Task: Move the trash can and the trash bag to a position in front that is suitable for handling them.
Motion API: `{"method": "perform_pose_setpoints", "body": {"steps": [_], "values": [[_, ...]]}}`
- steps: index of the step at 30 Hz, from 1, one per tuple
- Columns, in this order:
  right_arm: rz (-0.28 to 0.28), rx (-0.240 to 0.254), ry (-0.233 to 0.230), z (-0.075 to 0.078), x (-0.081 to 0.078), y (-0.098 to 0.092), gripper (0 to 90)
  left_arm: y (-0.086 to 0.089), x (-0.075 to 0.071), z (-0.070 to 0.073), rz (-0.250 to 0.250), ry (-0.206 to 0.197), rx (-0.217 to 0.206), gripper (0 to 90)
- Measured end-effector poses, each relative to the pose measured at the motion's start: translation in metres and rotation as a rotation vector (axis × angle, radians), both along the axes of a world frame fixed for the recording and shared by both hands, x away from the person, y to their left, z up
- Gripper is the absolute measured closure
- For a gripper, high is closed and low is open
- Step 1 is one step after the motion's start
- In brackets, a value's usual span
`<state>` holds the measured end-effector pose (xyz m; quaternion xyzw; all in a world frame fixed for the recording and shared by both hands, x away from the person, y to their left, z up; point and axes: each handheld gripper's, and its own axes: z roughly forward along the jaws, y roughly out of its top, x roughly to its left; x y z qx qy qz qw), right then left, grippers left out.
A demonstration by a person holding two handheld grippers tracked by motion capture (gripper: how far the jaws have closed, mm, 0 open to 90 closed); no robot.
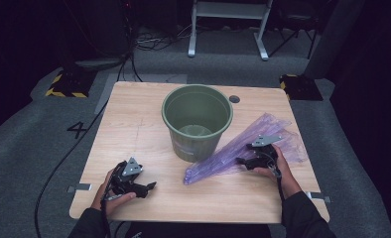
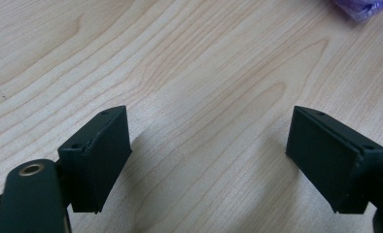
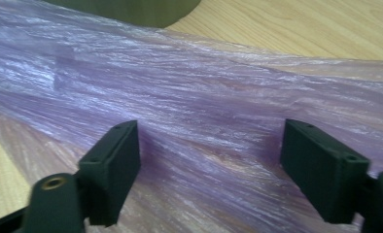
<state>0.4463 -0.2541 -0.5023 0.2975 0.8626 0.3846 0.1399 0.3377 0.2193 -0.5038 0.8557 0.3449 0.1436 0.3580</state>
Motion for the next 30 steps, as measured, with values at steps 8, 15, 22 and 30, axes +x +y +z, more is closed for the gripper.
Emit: {"method": "perform_pose_setpoints", "body": {"steps": [8, 15, 22, 30], "values": [[-0.016, 0.025, 0.004, 0.0005, -0.0020, -0.0007, 44.7, -0.0038, -0.0001, -0.0003, 0.020, 0.000, -0.006, 15.7], [-0.063, 0.040, -0.012, 0.0006, -0.0049, -0.0011, 75.9, -0.0057, 0.0000, -0.0004, 0.024, 0.002, -0.008, 15.6], [-0.043, 0.035, -0.019, 0.0006, -0.0061, 0.0011, 87.2, -0.0066, 0.0006, -0.0005, 0.024, 0.000, -0.008, 15.4], [-0.044, 0.070, -0.045, 0.0075, -0.0086, -0.0028, 89.5, -0.0071, 0.0016, -0.0001, 0.017, -0.001, -0.001, 15.2]]}}
